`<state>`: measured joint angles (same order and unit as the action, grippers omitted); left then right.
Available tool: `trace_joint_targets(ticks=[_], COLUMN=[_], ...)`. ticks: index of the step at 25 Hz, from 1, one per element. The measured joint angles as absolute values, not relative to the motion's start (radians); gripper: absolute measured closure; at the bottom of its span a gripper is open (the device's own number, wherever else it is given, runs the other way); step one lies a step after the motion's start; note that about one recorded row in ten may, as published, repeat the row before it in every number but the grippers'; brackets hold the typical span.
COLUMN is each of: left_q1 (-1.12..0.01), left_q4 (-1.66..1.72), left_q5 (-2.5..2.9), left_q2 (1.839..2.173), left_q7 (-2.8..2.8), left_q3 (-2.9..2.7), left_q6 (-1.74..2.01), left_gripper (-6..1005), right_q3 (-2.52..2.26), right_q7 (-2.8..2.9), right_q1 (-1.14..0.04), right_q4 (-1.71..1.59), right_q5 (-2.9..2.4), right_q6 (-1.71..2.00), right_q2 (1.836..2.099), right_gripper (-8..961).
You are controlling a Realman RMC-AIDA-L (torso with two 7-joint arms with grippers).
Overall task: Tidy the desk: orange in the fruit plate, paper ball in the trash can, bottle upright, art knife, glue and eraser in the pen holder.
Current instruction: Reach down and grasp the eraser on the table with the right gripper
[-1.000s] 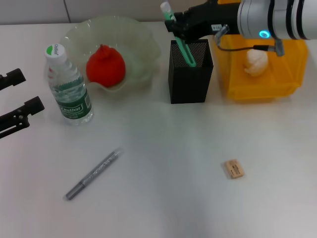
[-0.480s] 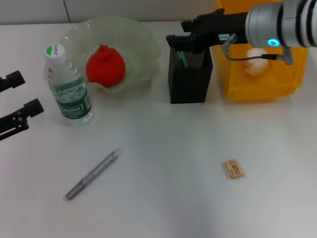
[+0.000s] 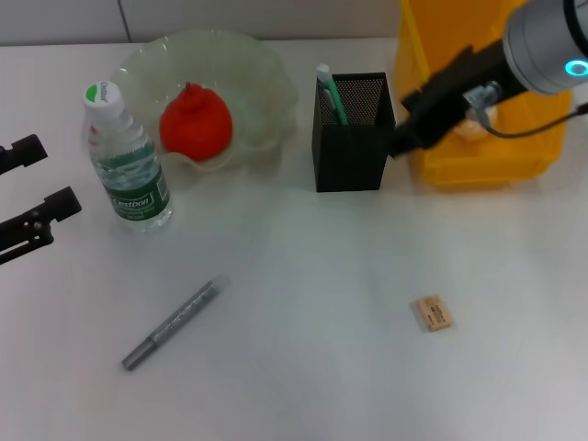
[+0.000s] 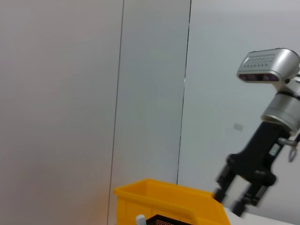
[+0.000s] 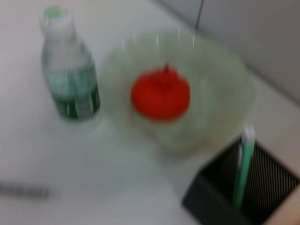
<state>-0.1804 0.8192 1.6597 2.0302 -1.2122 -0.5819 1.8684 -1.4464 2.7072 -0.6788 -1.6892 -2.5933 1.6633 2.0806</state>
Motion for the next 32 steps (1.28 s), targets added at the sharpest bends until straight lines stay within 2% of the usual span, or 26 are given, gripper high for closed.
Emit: trace_joint_targets(ticks=[9, 20, 32], left_q1=[-0.179, -0.177, -0.176], left_q4=[0.819, 0.796, 0.793], left_q5=[1.66, 1.663, 1.676], left_q2=[2.031, 2.029, 2.031], left_q7=[-1.208, -1.207, -1.207], left_q3=[-0.586, -0.586, -0.587], left_q6=[1.868, 1.87, 1.869], left_gripper=[242, 242, 242], right_q3=[-1.528, -1.661, -1.728], right_q7=[2.741, 2.769, 2.784], right_q1=[-0.731, -0.765, -0.781], right_q4=[-1.603, -1.333, -1.247], right_q5=[-2.619, -2.628, -2.628], right_q6=[1.859, 1.759, 1.697], right_q2=[2.083, 2.086, 2.089], right_gripper=[363, 364, 364])
